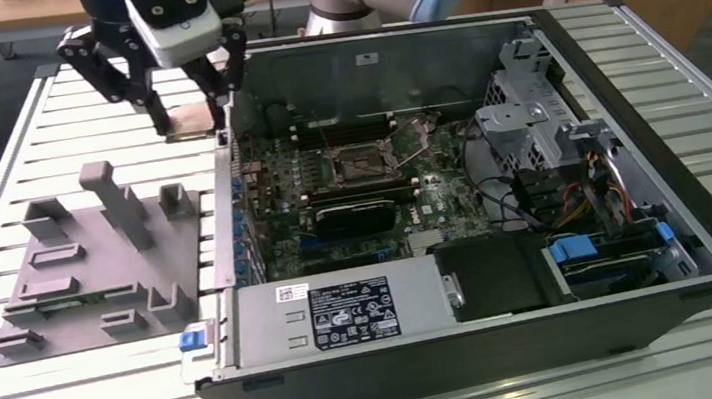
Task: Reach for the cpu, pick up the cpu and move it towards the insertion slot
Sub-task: 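Pick up the cpu and move it towards the insertion slot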
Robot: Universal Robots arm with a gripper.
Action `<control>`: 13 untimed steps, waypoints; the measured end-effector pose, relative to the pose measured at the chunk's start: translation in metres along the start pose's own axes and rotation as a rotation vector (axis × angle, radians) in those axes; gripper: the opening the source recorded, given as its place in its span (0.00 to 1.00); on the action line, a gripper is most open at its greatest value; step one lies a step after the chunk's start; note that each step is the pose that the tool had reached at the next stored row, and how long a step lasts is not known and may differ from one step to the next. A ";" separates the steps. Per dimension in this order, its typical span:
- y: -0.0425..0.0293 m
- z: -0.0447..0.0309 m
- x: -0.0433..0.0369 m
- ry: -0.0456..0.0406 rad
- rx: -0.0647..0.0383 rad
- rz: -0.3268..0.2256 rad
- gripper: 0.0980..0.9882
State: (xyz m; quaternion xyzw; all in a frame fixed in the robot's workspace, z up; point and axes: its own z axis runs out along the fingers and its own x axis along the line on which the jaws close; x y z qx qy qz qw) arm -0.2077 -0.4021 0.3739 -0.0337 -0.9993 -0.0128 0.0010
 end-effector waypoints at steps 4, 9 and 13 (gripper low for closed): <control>0.0024 0.0008 -0.0144 0.0000 0.000 0.002 0.50; 0.0068 0.0036 -0.0307 0.0001 0.000 0.004 0.50; 0.0113 0.0069 -0.0407 0.0032 0.000 0.005 0.50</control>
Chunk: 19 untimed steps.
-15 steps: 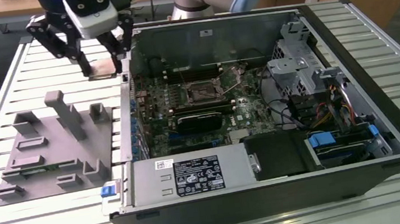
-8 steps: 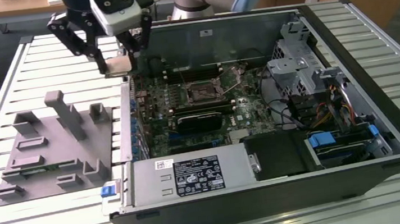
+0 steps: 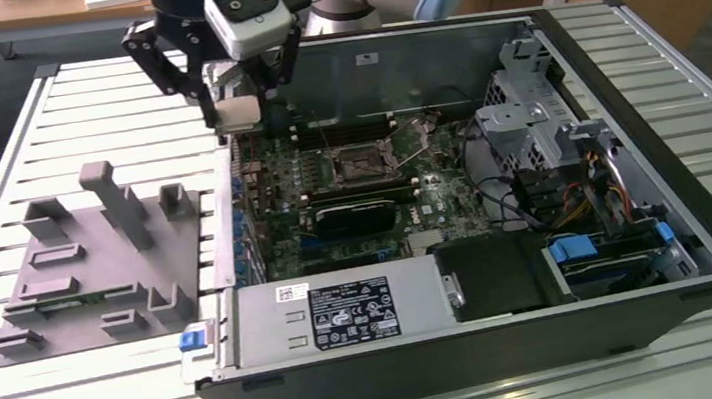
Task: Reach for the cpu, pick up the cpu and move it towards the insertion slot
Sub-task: 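Pick up the cpu and move it towards the insertion slot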
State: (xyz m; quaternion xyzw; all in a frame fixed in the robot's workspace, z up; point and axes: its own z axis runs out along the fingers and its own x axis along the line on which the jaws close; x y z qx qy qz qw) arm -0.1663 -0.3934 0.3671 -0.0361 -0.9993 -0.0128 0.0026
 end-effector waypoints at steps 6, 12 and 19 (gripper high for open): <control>0.0059 0.0024 -0.0144 0.0003 0.000 0.004 0.50; 0.0113 0.0047 -0.0295 0.0000 0.000 0.009 0.50; 0.0176 0.0074 -0.0473 0.0000 0.000 0.015 0.50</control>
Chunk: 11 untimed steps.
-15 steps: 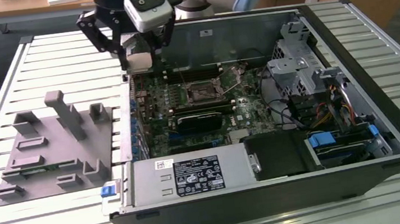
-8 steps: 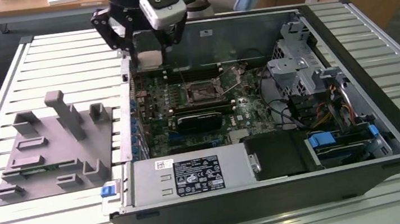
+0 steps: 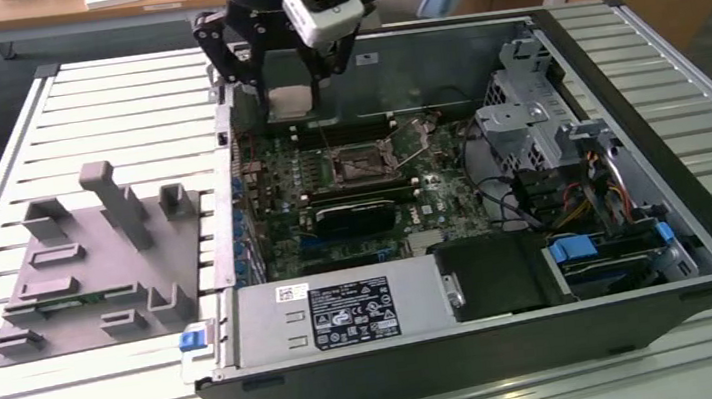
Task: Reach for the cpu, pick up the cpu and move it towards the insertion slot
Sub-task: 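Pick up the cpu and move it towards the insertion slot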
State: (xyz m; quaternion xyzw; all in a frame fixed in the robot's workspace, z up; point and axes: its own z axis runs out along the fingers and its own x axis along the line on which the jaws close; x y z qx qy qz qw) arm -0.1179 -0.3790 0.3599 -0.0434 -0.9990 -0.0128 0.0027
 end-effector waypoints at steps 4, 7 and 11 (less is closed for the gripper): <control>0.0036 0.0012 -0.0108 -0.0001 0.000 0.003 0.50; 0.0061 0.0020 -0.0194 -0.0001 0.000 0.006 0.50; 0.0079 0.0047 -0.0307 -0.0001 0.000 0.009 0.50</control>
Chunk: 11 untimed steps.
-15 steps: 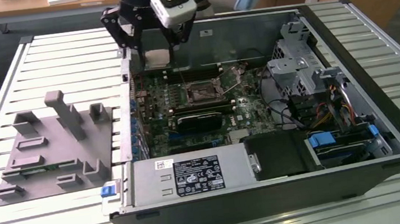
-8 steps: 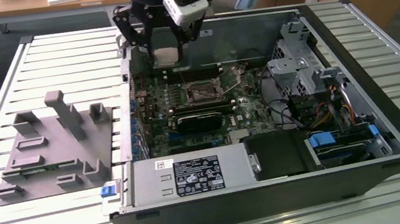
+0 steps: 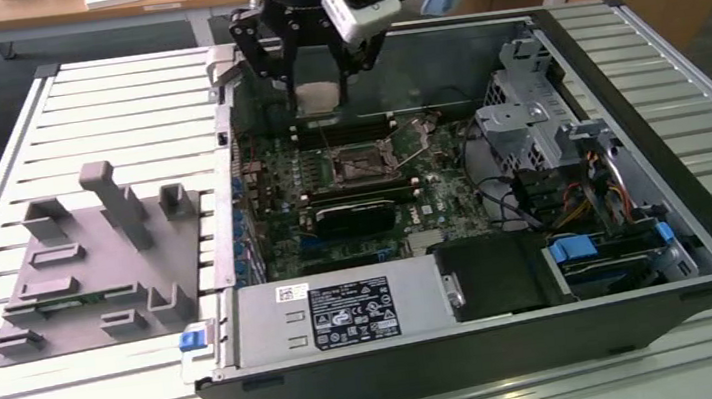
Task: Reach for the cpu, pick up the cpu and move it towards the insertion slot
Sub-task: 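Pick up the cpu and move it towards the insertion slot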
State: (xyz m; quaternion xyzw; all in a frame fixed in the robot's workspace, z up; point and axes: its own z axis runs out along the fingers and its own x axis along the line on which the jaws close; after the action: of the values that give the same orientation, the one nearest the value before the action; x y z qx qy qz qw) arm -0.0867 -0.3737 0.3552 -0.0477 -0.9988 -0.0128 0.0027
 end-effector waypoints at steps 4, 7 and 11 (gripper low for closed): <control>0.0026 0.0027 -0.0141 0.0000 0.000 0.001 0.50; 0.0050 0.0044 -0.0254 -0.0001 0.000 0.002 0.50; 0.0078 0.0061 -0.0404 0.0000 0.000 0.003 0.50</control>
State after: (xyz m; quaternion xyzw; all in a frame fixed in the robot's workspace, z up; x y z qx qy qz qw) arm -0.0458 -0.3696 0.3490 -0.0491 -0.9987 -0.0128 0.0027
